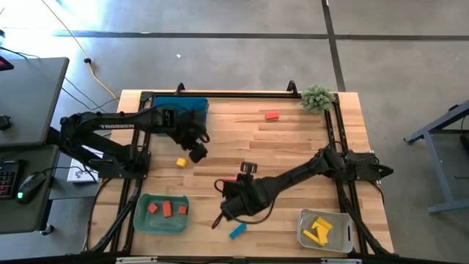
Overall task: Sort & place blocks by color
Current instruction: Put the orange block into the green bin
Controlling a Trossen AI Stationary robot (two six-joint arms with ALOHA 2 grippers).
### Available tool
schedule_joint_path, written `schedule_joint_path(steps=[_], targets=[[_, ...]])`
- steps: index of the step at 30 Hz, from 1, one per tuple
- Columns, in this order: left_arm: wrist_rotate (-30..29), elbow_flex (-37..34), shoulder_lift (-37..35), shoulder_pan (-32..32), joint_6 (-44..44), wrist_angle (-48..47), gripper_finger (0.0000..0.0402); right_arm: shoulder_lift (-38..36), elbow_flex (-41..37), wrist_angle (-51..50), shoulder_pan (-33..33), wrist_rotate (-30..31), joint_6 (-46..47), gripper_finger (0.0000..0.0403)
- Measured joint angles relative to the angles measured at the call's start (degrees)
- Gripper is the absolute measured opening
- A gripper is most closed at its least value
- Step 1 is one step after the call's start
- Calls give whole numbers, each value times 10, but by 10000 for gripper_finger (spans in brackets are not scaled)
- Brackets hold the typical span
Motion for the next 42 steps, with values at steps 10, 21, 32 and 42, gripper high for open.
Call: schedule_joint_path(steps=[10, 21, 32, 42], targets=[[41, 0, 0, 60, -8, 47, 204, 0, 48, -58, -48, 0, -93, 107], [35, 0, 0, 99, -37, 50, 209, -14, 76, -112, -82, 23, -137, 107], [74, 0, 0, 120, -72, 64, 240, -18, 75, -112, -112, 49, -182, 107], [202, 0, 0, 116, -117, 169, 235, -30, 76, -96, -128, 56, -167, 107]])
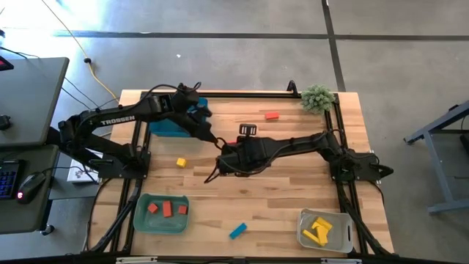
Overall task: Sort & place blocks by color
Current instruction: Put the orange block into the green bin
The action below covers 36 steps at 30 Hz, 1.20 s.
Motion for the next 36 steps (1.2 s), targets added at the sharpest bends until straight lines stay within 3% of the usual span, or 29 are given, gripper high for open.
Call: schedule_joint_path(steps=[16, 36], targets=[[-1, 0, 0, -7, -10, 97, 235, -3, 6, 30, -31, -58, 98, 107], [-17, 0, 7, -10, 18, 95, 235, -3, 6, 143, -39, -55, 141, 107]])
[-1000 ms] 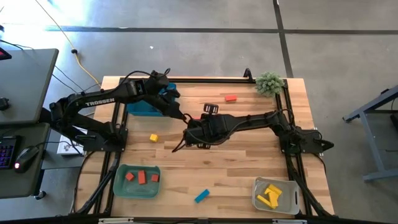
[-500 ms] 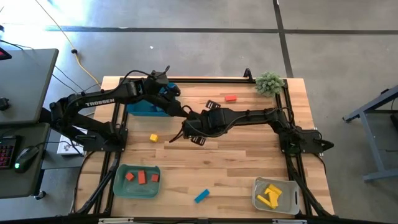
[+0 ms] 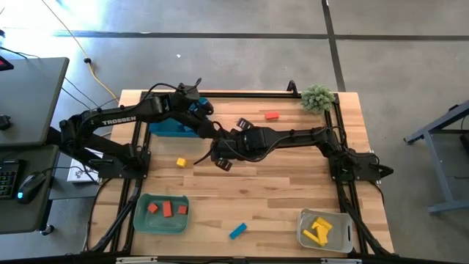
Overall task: Sort & place blocks by color
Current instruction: Put the orange block into the green bin
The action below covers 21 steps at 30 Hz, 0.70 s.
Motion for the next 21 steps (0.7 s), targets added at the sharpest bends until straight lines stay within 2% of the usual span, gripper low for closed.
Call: schedule_joint_path(steps=[9, 21], targets=[[0, 0, 0, 0, 23, -4, 211, 0, 0, -2, -14, -4, 26, 107], [-27, 0, 0, 0, 59, -3, 116, 0, -1, -6, -12, -1, 22, 107]])
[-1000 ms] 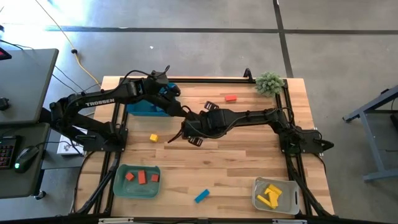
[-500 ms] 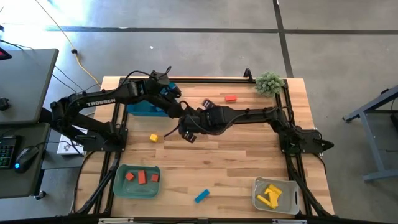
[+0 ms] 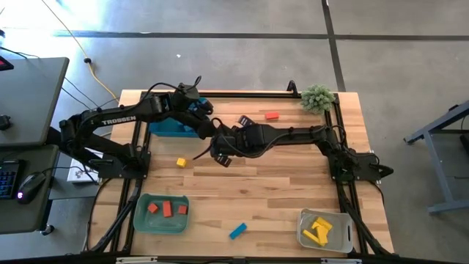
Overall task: Sort & place blocks by color
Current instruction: Put the orange block into the green bin
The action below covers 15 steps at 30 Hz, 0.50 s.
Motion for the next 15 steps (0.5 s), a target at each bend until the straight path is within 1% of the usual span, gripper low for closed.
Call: schedule_joint_path(steps=[4, 5, 10, 13, 15], targets=[[-4, 0, 0, 0, 17, -1, 113, 0, 0, -1, 0, 2, -2, 108], [-4, 0, 0, 0, 20, -1, 113, 0, 0, -1, 0, 1, -2, 113], [-11, 0, 0, -1, 56, -20, 109, 0, 0, 7, 0, -14, 5, 184], [-46, 0, 0, -4, 74, -58, 109, -1, 1, 5, 0, -42, 5, 220], [-75, 0, -1, -9, 89, -96, 109, -1, 1, 4, 0, -71, 5, 235]])
